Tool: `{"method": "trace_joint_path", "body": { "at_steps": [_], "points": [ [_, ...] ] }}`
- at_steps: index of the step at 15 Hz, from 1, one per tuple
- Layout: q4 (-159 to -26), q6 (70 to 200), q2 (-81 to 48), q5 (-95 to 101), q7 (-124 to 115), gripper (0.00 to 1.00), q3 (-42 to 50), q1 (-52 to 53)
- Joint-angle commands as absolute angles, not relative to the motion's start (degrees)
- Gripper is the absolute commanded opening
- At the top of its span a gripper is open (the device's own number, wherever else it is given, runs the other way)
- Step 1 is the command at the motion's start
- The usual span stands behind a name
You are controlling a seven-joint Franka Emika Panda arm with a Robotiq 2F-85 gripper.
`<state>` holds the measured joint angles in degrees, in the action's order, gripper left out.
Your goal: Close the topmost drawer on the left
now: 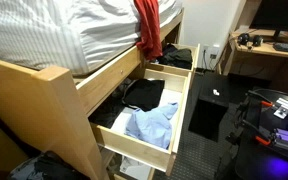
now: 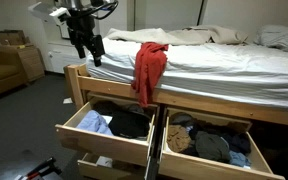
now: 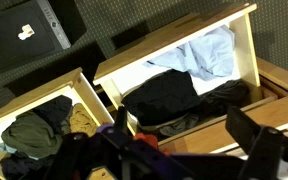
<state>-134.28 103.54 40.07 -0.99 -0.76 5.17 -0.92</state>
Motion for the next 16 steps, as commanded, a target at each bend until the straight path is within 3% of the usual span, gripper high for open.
{"method": "trace_joint_path", "body": {
  "at_steps": [1, 11, 16],
  "points": [
    [-134.2, 103.4, 40.0, -1.5, -0.3, 1.0, 4.6, -1.8],
    [-133.5, 104.9, 41.1, 0.5, -3.3, 1.0, 3.2, -3.5],
    [-133.4, 104.9, 28.6, -1.3, -9.1, 1.0, 4.3, -4.4]
  ]
}}
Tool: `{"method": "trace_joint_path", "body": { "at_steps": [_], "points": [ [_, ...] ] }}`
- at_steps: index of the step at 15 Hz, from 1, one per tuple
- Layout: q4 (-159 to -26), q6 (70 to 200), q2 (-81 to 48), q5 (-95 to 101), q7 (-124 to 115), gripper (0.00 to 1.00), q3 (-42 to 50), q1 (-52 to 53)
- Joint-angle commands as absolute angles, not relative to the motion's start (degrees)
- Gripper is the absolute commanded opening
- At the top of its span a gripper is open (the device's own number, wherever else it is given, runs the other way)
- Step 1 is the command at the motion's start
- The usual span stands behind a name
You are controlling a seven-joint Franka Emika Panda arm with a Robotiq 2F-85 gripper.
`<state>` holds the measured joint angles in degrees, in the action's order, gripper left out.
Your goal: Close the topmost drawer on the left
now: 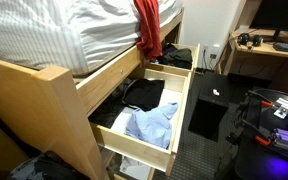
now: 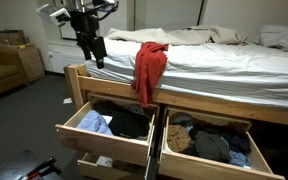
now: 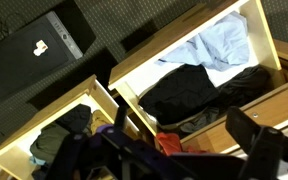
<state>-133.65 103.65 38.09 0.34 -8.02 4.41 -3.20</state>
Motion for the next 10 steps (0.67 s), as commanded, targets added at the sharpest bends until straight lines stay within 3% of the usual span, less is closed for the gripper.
{"method": "trace_joint_path", "body": {
  "at_steps": [1, 6, 7, 10],
  "points": [
    [-134.2, 105.1, 26.5, -3.3, -8.2, 1.0, 4.8, -3.5],
    [-128.1, 100.2, 10.8, -6.4, -8.5, 1.0, 4.3, -3.2],
    [-132.8, 103.4, 15.4, -5.4, -8.4, 1.0, 3.9, -3.4],
    [-131.9, 103.5, 13.0, -5.4, -8.5, 1.0, 4.0, -3.4]
  ]
}}
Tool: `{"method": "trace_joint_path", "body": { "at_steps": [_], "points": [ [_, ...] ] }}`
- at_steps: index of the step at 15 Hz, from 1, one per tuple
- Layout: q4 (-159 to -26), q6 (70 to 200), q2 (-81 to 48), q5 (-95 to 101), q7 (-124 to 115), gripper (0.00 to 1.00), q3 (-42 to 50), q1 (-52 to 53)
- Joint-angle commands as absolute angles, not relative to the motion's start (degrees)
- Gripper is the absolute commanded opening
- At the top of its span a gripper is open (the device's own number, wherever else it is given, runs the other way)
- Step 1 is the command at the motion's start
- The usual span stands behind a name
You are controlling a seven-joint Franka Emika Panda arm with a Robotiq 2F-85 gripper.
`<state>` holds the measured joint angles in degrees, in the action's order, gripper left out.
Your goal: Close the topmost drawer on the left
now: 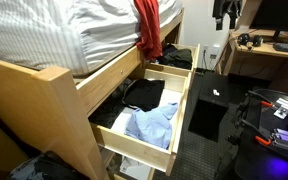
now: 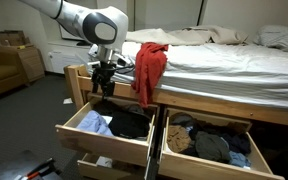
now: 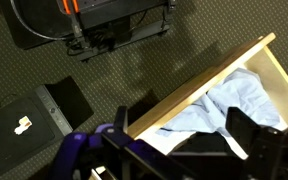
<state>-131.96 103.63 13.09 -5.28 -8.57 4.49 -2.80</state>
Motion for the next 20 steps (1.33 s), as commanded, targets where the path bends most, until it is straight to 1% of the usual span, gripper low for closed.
{"method": "trace_joint_path", "body": {
  "at_steps": [1, 2, 4, 5, 7, 9, 12, 14, 16, 17, 20],
  "points": [
    [-131.9, 103.5, 13.6, -5.4, -8.4, 1.0, 4.0, -3.4],
    [-131.9, 103.5, 14.0, -5.4, -8.4, 1.0, 3.9, -3.4],
    [-132.1, 103.8, 8.7, -4.7, -12.7, 1.0, 2.4, -2.9],
    [-133.7, 106.8, 5.9, -4.0, -17.3, 1.0, 1.3, -2.8],
    [-134.9, 108.7, 1.4, -5.2, -23.2, 1.0, 0.3, -2.2],
    [-135.8, 113.7, -4.4, -5.0, -31.2, 1.0, -0.5, -1.2],
    [-136.3, 122.9, -10.1, -3.3, -42.3, 1.0, 0.5, 0.6],
    [-135.5, 125.1, -12.2, -2.2, -49.6, 1.0, 1.7, 1.7],
    [-134.9, 122.1, -10.0, -4.3, -49.5, 1.0, 2.1, 0.9],
    [-135.3, 123.7, -12.3, -3.5, -48.4, 1.0, 1.6, 1.4],
    [-134.6, 123.3, -11.2, -3.7, -49.0, 1.0, 2.2, 1.2]
  ]
}}
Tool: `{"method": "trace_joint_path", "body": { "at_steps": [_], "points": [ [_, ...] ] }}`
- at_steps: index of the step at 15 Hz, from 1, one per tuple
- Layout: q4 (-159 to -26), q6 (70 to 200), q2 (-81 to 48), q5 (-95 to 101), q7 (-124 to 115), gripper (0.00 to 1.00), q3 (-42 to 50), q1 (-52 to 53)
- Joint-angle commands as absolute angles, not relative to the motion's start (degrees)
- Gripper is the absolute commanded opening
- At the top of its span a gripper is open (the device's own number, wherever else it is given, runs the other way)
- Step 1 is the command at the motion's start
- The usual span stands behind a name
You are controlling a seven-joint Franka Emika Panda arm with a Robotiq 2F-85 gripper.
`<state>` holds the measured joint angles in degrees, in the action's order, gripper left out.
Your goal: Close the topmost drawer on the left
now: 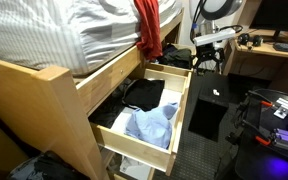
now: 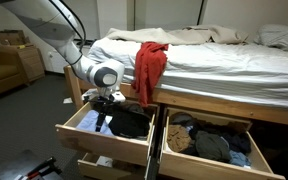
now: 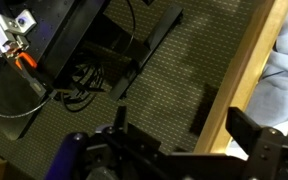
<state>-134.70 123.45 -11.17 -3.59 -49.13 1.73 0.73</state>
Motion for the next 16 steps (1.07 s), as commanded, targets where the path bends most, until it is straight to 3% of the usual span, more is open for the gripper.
{"method": "trace_joint_path", "body": {
  "at_steps": [1, 11, 16],
  "points": [
    [-134.6, 123.2, -10.9, -3.7, -49.1, 1.0, 2.2, 1.1],
    [-136.3, 125.8, -30.9, -1.4, -72.5, 1.0, 9.2, 1.2],
    [-136.2, 126.5, -31.1, -1.0, -73.4, 1.0, 10.0, 2.3]
  ]
}}
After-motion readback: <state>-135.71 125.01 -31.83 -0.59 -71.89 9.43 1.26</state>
